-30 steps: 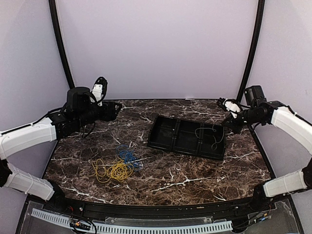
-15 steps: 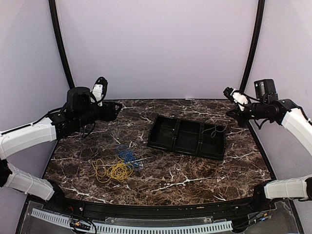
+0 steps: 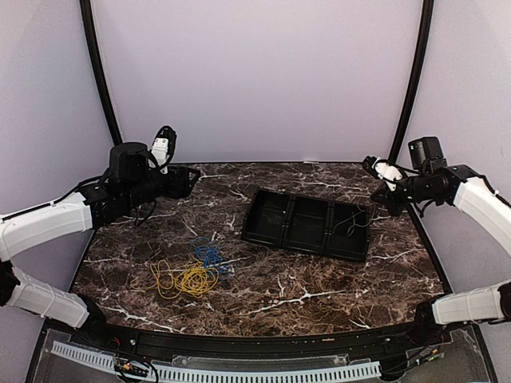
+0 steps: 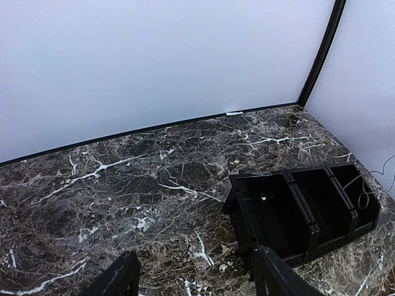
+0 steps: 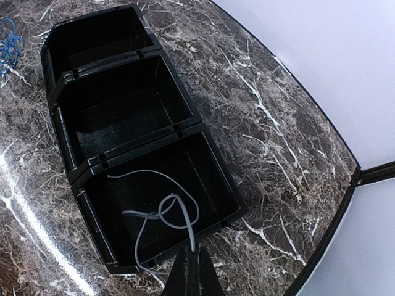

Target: Untangle the cables

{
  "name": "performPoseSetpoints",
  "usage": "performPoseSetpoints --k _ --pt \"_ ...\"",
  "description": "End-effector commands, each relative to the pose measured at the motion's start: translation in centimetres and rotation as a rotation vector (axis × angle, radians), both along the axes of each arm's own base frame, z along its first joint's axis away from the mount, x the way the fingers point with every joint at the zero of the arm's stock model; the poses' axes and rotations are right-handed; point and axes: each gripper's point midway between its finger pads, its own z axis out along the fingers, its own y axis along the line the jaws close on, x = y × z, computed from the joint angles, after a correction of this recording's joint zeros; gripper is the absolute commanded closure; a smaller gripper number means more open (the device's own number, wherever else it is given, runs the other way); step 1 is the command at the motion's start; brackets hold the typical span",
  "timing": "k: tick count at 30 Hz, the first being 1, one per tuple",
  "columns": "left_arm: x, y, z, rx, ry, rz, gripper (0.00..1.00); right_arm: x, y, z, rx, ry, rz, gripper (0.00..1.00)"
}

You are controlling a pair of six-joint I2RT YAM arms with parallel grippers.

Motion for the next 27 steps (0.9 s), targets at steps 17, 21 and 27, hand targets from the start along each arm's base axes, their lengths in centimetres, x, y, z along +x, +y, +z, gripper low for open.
performPoseSetpoints --k 17,21,27 --pt "0.3 0.1 -0.4 0.021 0.024 -0.001 0.33 4.2 2.9 -10.5 -0.011 0.247 0.019 1.0" --pt "0.4 0.3 -0.6 0.034 0.021 0.01 0.32 4.5 3.3 -11.0 -0.007 0.285 0.018 1.0" --pt "0.3 0.6 -1.5 0.034 0.065 0.034 0.32 4.4 2.8 -8.5 -0.038 0.246 0.006 0.74"
